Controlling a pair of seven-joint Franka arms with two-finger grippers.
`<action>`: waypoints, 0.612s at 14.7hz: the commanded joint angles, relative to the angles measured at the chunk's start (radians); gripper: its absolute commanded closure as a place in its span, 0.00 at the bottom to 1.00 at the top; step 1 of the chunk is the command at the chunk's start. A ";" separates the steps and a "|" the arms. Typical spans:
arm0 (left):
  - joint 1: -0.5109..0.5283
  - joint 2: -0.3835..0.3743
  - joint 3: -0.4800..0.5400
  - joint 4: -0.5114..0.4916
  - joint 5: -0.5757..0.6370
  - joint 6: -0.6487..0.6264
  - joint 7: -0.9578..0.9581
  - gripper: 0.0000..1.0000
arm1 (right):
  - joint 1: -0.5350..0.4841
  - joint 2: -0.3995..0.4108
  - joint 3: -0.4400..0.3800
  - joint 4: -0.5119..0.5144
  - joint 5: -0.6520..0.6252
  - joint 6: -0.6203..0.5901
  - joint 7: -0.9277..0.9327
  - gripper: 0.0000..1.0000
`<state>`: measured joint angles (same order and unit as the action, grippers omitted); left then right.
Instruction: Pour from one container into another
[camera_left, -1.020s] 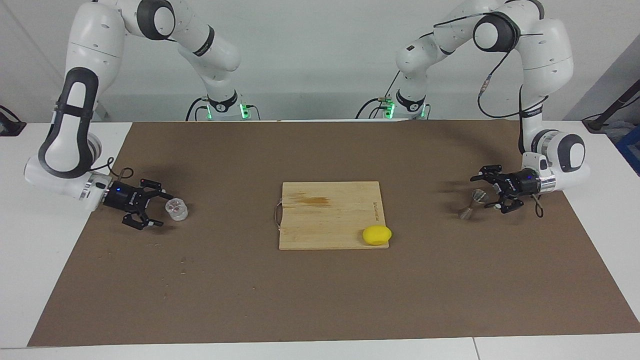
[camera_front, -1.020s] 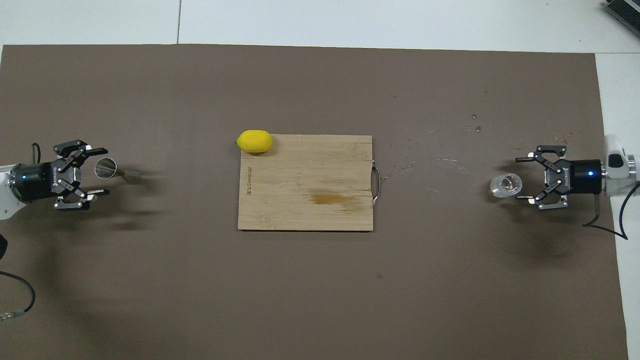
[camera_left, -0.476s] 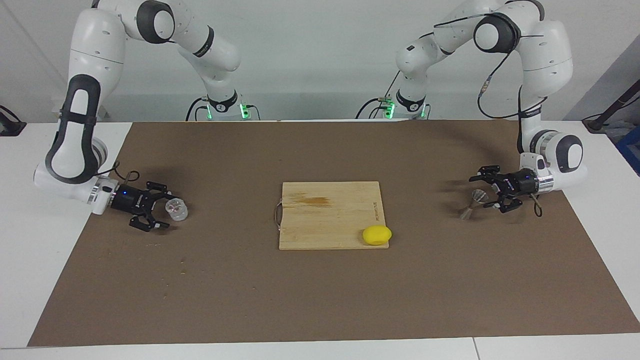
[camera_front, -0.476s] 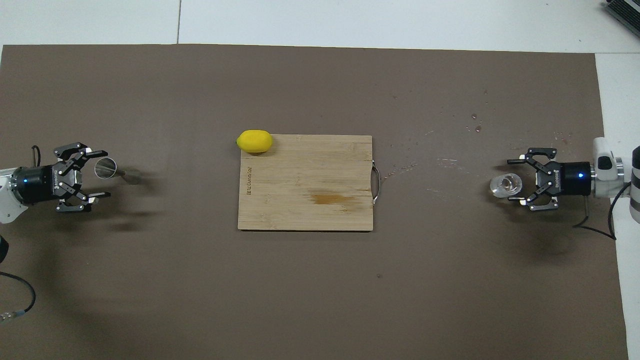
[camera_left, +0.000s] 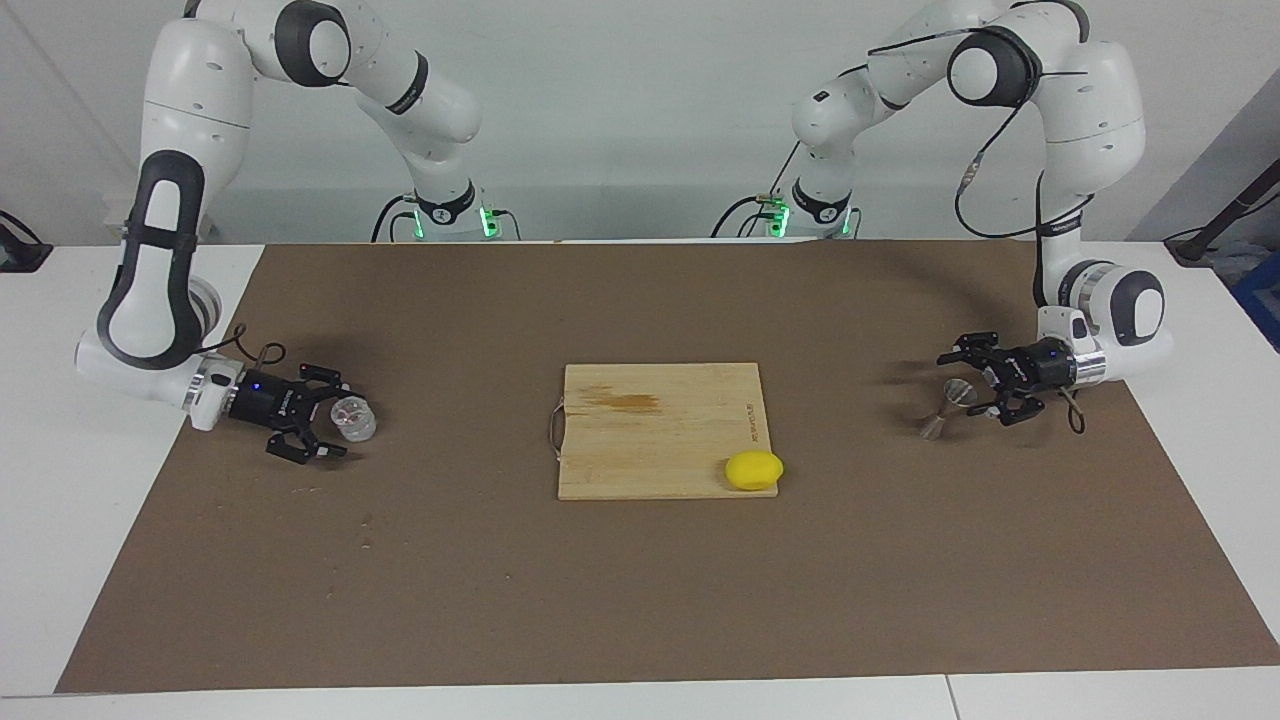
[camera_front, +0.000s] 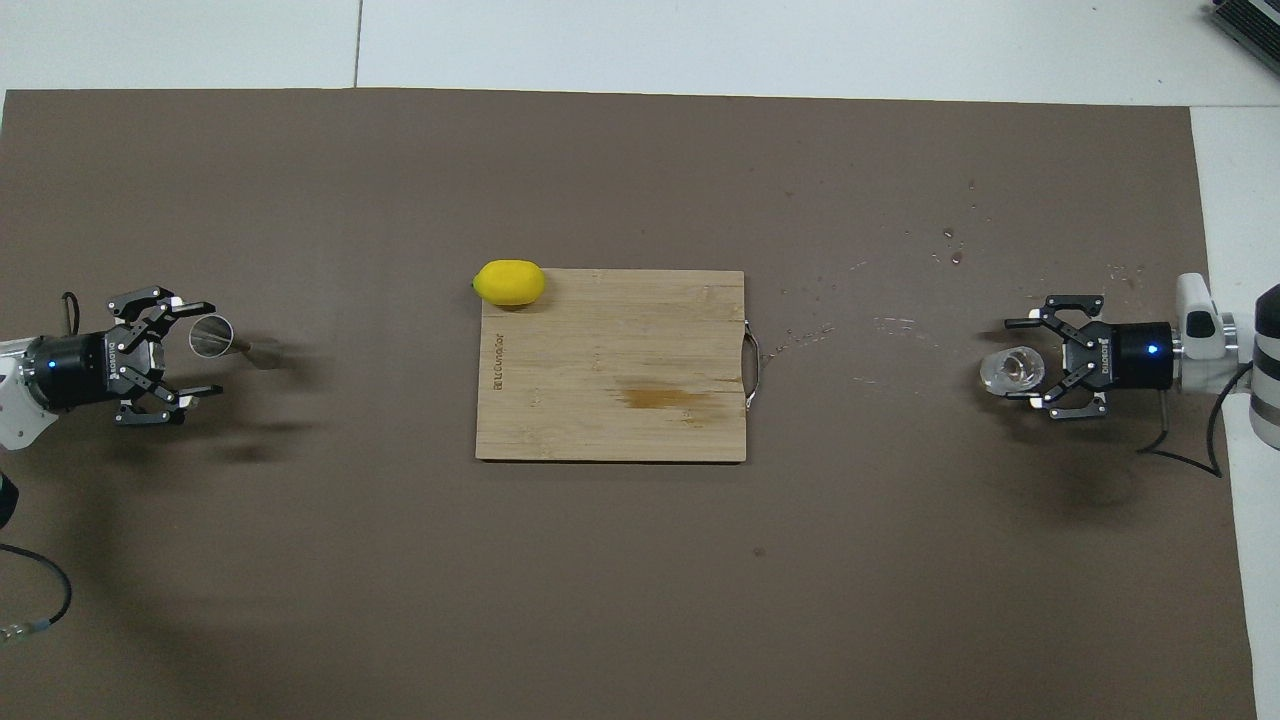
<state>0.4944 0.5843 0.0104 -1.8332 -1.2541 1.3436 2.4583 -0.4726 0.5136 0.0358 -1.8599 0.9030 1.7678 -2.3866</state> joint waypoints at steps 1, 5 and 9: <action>0.013 0.005 -0.006 -0.003 0.004 0.020 0.030 0.00 | -0.006 0.002 0.004 -0.007 0.031 -0.005 -0.028 0.08; 0.013 0.005 -0.007 -0.006 0.001 0.035 0.030 0.00 | -0.006 0.002 0.004 -0.007 0.031 -0.002 -0.029 0.15; 0.012 0.006 -0.007 -0.009 -0.010 0.045 0.031 0.00 | -0.006 0.002 0.003 -0.007 0.030 -0.002 -0.029 0.14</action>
<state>0.4948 0.5862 0.0132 -1.8332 -1.2541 1.3706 2.4614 -0.4728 0.5136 0.0365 -1.8601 0.9031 1.7678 -2.3867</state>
